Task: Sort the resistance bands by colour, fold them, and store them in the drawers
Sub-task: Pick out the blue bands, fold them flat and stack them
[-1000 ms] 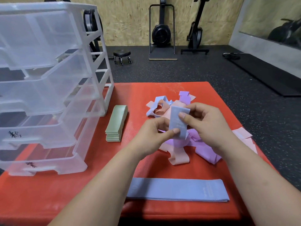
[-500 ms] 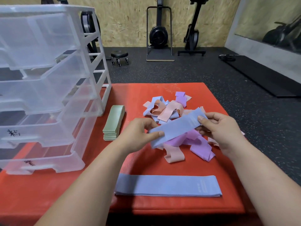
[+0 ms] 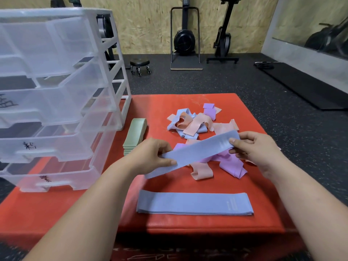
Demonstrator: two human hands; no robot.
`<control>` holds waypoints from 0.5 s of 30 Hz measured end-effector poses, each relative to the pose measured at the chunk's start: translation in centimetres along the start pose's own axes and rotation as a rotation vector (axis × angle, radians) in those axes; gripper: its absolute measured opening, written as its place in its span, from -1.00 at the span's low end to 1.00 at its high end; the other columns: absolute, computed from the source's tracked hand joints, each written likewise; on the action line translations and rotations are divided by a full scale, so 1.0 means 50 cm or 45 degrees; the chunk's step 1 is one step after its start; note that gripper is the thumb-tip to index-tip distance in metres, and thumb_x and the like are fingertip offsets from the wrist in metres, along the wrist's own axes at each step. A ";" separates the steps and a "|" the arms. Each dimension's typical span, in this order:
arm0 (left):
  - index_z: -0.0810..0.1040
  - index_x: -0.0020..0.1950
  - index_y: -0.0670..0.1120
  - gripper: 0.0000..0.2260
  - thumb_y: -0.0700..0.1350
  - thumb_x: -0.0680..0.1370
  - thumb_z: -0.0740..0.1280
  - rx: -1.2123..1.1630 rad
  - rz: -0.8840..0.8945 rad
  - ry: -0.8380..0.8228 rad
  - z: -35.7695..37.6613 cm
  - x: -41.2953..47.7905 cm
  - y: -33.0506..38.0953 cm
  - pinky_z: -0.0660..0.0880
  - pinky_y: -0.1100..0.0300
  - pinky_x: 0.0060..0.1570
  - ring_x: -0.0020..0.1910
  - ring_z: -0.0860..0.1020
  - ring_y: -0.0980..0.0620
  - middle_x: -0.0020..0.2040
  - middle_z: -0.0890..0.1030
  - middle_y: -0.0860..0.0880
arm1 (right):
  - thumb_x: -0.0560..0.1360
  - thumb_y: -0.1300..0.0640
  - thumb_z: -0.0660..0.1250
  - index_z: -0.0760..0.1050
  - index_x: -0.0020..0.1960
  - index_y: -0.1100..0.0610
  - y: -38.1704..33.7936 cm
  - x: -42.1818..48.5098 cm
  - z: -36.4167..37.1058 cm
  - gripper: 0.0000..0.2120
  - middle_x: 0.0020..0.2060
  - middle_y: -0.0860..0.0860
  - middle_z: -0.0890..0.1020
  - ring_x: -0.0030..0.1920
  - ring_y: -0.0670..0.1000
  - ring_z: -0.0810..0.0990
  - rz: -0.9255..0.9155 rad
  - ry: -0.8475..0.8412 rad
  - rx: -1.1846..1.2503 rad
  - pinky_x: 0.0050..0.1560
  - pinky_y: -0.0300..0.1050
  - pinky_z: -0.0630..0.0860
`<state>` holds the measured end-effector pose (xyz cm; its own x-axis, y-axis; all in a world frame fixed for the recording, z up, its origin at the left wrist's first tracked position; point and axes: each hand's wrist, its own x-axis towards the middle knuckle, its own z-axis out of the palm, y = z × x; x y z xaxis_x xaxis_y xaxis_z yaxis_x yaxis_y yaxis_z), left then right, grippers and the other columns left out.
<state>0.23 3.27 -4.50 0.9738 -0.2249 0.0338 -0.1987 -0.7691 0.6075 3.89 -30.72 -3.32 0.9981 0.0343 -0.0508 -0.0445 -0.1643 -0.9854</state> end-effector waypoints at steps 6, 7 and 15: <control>0.66 -0.04 0.08 -0.86 0.02 0.51 0.59 -0.035 -0.014 0.022 -0.023 -0.048 -0.005 0.56 0.03 -0.13 -0.22 0.58 0.07 -0.18 0.66 0.07 | 0.54 0.21 0.51 0.65 0.11 0.21 0.021 -0.032 -0.024 -0.84 -0.12 0.21 0.76 -0.19 0.07 0.74 0.018 0.066 0.010 -0.15 -0.07 0.62; 0.65 -0.04 0.08 -0.86 0.02 0.52 0.58 -0.023 -0.012 0.038 -0.025 -0.057 -0.005 0.53 0.06 -0.17 -0.25 0.55 0.09 -0.19 0.64 0.08 | 0.54 0.21 0.51 0.66 0.09 0.21 0.023 -0.039 -0.028 -0.85 -0.12 0.21 0.76 -0.20 0.07 0.74 0.019 0.077 0.009 -0.15 -0.06 0.61; 0.67 0.02 0.03 -0.86 -0.15 0.54 0.56 -0.237 -0.142 0.211 -0.038 -0.131 0.005 0.67 -0.02 -0.09 -0.30 0.69 0.01 -0.27 0.70 0.00 | 0.57 0.19 0.47 0.64 0.13 0.21 0.033 -0.108 -0.052 -0.84 -0.08 0.16 0.75 -0.21 0.05 0.74 0.105 0.067 -0.030 -0.24 -0.12 0.59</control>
<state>-5.96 5.68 -3.04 0.9964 -0.0319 0.0787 -0.0803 -0.6567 0.7499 -1.47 -33.73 -4.25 0.9919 -0.0318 -0.1226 -0.1264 -0.1876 -0.9741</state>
